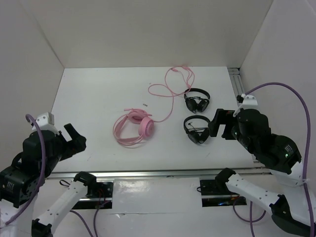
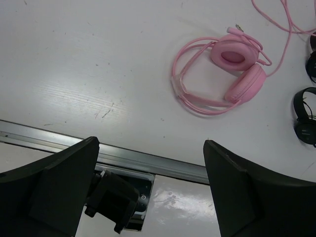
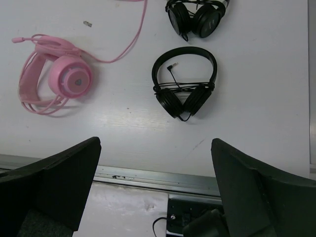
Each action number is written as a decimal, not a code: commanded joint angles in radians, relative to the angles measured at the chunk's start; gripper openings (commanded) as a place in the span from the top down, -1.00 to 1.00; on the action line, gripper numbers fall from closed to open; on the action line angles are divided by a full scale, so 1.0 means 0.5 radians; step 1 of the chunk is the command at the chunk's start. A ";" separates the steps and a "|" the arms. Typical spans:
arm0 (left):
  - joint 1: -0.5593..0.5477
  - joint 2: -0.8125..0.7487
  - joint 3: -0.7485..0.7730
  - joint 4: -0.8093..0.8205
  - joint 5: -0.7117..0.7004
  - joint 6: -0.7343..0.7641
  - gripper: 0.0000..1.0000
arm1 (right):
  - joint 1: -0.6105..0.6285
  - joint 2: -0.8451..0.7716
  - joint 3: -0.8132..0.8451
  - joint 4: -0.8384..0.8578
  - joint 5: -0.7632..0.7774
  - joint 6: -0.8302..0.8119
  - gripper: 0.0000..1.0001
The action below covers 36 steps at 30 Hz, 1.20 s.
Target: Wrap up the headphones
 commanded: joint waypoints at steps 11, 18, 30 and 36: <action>0.003 0.007 -0.377 0.382 0.224 -0.032 -1.00 | -0.005 -0.076 -0.210 0.544 -0.233 -0.062 -1.00; 0.003 0.320 -0.718 0.716 0.314 -0.216 -1.00 | -0.005 0.093 -0.192 0.465 -0.062 -0.081 -1.00; 0.040 0.887 -1.138 1.569 0.724 -0.434 -0.97 | -0.005 0.019 -0.232 0.584 -0.289 -0.255 -1.00; 0.022 1.170 -1.396 1.867 0.556 -0.550 -0.97 | -0.005 -0.051 -0.177 0.541 -0.472 -0.369 -1.00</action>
